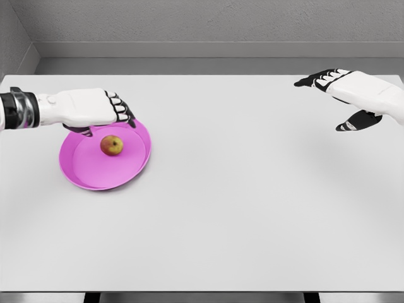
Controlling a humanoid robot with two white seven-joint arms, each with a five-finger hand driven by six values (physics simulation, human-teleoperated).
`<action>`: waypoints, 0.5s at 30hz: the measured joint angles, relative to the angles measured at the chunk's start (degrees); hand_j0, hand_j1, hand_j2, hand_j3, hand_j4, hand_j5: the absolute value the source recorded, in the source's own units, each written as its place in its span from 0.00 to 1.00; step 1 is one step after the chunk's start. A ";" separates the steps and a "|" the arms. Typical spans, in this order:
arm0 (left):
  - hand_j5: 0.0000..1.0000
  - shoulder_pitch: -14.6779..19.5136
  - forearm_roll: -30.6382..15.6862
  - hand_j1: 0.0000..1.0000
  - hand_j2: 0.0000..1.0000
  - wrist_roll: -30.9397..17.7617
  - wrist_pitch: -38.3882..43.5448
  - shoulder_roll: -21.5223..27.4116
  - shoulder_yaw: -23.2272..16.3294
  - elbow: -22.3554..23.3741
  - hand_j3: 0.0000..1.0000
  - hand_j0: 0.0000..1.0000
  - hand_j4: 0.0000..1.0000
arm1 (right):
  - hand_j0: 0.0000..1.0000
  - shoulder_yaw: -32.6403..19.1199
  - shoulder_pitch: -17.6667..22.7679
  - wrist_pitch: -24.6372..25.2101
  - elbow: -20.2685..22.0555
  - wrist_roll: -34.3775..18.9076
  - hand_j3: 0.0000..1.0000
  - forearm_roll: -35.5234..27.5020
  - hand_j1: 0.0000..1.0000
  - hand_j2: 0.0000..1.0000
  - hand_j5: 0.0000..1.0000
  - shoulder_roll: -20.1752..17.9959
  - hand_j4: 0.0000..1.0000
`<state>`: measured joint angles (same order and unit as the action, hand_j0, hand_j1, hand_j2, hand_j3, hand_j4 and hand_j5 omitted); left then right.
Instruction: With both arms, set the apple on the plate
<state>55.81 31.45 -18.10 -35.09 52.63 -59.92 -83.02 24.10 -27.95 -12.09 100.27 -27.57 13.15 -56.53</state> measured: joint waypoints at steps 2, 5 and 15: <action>1.00 -0.18 -3.51 1.00 1.00 0.09 0.01 0.62 0.35 0.58 1.00 1.00 1.00 | 1.00 0.00 0.00 0.00 0.00 0.00 1.00 0.00 1.00 1.00 1.00 0.00 1.00; 1.00 -3.26 -10.82 1.00 1.00 0.08 -0.01 1.23 1.99 5.33 1.00 1.00 1.00 | 1.00 0.00 0.00 0.00 0.00 -0.01 1.00 0.00 1.00 1.00 1.00 0.00 1.00; 1.00 -5.01 -20.15 1.00 1.00 -0.11 0.00 2.77 7.04 14.17 1.00 1.00 1.00 | 1.00 0.00 0.00 0.00 -0.04 -0.01 1.00 0.00 1.00 1.00 1.00 0.00 1.00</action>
<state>50.80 11.30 -18.21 -35.09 55.40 -52.88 -68.85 24.10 -27.95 -12.09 100.24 -27.58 13.15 -56.53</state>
